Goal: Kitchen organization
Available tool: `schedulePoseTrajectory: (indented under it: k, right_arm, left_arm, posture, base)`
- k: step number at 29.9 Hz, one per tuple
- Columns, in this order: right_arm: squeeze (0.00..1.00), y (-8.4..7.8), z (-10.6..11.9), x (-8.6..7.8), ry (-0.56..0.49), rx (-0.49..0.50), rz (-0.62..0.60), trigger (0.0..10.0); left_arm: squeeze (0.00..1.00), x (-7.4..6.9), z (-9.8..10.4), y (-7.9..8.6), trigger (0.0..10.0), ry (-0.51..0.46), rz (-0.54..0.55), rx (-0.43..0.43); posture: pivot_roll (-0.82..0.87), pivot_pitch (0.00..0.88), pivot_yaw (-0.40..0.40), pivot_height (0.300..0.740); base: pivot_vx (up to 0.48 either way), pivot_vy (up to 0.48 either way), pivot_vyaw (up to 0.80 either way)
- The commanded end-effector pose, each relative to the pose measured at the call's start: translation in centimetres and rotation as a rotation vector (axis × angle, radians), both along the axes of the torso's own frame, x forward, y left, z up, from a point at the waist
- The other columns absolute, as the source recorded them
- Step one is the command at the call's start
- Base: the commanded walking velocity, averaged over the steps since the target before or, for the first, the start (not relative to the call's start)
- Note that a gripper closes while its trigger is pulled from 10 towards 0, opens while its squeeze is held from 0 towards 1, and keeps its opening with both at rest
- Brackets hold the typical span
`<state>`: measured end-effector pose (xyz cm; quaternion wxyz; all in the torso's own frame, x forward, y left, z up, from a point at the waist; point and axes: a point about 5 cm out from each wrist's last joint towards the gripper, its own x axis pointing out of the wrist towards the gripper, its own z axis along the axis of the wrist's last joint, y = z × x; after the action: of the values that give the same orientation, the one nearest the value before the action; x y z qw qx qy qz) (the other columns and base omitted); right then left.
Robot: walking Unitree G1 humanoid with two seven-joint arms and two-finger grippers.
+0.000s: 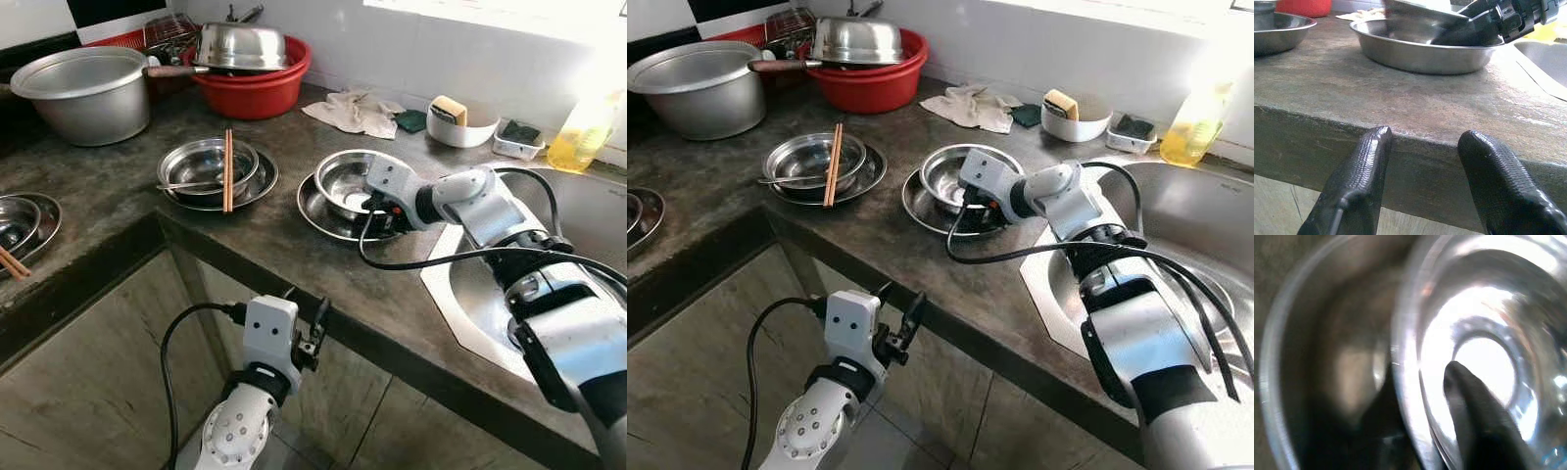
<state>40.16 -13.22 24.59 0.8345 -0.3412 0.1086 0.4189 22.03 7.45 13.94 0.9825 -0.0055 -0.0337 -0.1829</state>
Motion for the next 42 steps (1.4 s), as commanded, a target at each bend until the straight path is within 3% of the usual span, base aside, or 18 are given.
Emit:
schedulePoseTrajectory:
  k: [1,6,7,8,9,13,14,17,19,21,30,38,42]
  right_arm:
    - [0.00,-0.2,0.8,0.0,-0.058,0.061,-0.015,0.0]
    - [0.00,0.2,1.5,-0.6,-0.134,0.201,-0.017,0.0]
    - [0.00,0.5,2.5,-1.0,-0.227,0.308,-0.030,0.0]
    - [0.00,0.5,2.5,-1.0,-0.227,0.308,-0.030,0.0]
    - [0.00,0.7,3.4,-1.4,-0.317,0.420,-0.074,0.0]
    - [0.00,0.6,4.2,-2.6,-0.456,0.595,-0.175,0.0]
    - [0.00,0.5,4.6,-3.4,-0.524,0.674,-0.238,0.0]
    - [0.00,0.5,4.9,-5.1,-0.641,0.720,-0.289,0.0]
    - [0.00,0.8,4.8,-7.1,-0.710,0.792,-0.317,0.0]
    - [0.00,1.0,4.5,-7.8,-0.722,0.790,-0.319,0.0]
    - [0.00,0.0,2.4,-9.9,-0.708,0.815,-0.548,0.0]
    - [0.00,0.6,1.0,-10.5,-0.656,0.775,-0.584,0.0]
    - [0.00,0.6,1.0,-10.6,-0.653,0.762,-0.596,0.0]
  left_arm:
    - [0.00,0.0,-0.1,-0.2,10.0,0.000,-0.004,0.003]
    - [0.00,0.1,0.0,-0.2,10.0,-0.002,-0.001,0.002]
    - [0.00,0.2,0.0,-0.1,10.0,-0.005,0.001,0.002]
    - [0.00,0.2,0.0,-0.1,10.0,-0.005,0.001,0.002]
    - [0.00,0.3,0.1,-0.1,10.0,-0.008,0.005,0.002]
    - [0.00,0.6,0.4,0.1,10.0,-0.021,0.013,-0.001]
    - [0.00,0.7,0.6,0.2,10.0,-0.031,0.018,-0.007]
    - [0.00,1.0,1.2,0.4,10.0,-0.052,0.039,-0.019]
    - [0.00,1.2,1.6,0.6,10.0,-0.056,0.051,-0.043]
    - [0.00,1.2,1.8,0.7,10.0,-0.058,0.052,-0.045]
    - [0.00,1.5,1.8,0.9,10.0,-0.062,0.043,-0.041]
    - [0.00,1.7,1.9,0.5,10.0,-0.101,0.029,0.055]
    - [0.00,1.8,1.6,0.6,10.0,-0.084,0.034,0.062]
  posture:
    - [0.09,0.101,-0.058,0.740]
    - [0.09,0.101,-0.055,0.740]
    - [0.09,0.100,-0.052,0.740]
    - [0.09,0.100,-0.052,0.740]
    - [0.09,0.099,-0.048,0.740]
    - [0.08,0.096,-0.042,0.740]
    - [0.08,0.094,-0.039,0.740]
    - [0.08,0.094,-0.039,0.740]
    - [0.08,0.094,-0.037,0.740]
    - [0.08,0.094,-0.036,0.740]
    - [0.07,0.091,-0.024,0.740]
    - [0.07,0.086,-0.021,0.740]
    - [0.07,0.083,-0.018,0.740]
  base:
    - [0.000,0.000,0.00]
    - [0.000,0.000,0.00]
    - [0.000,0.000,0.00]
    - [0.000,0.000,0.00]
    - [0.000,0.000,0.00]
    - [0.000,0.000,0.00]
    - [0.000,0.000,0.00]
    - [0.000,0.000,0.00]
    - [0.000,0.000,0.00]
    - [0.000,0.000,0.00]
    - [0.000,0.410,-0.74]
    - [0.000,0.098,-0.77]
    - [0.000,-0.456,-0.77]
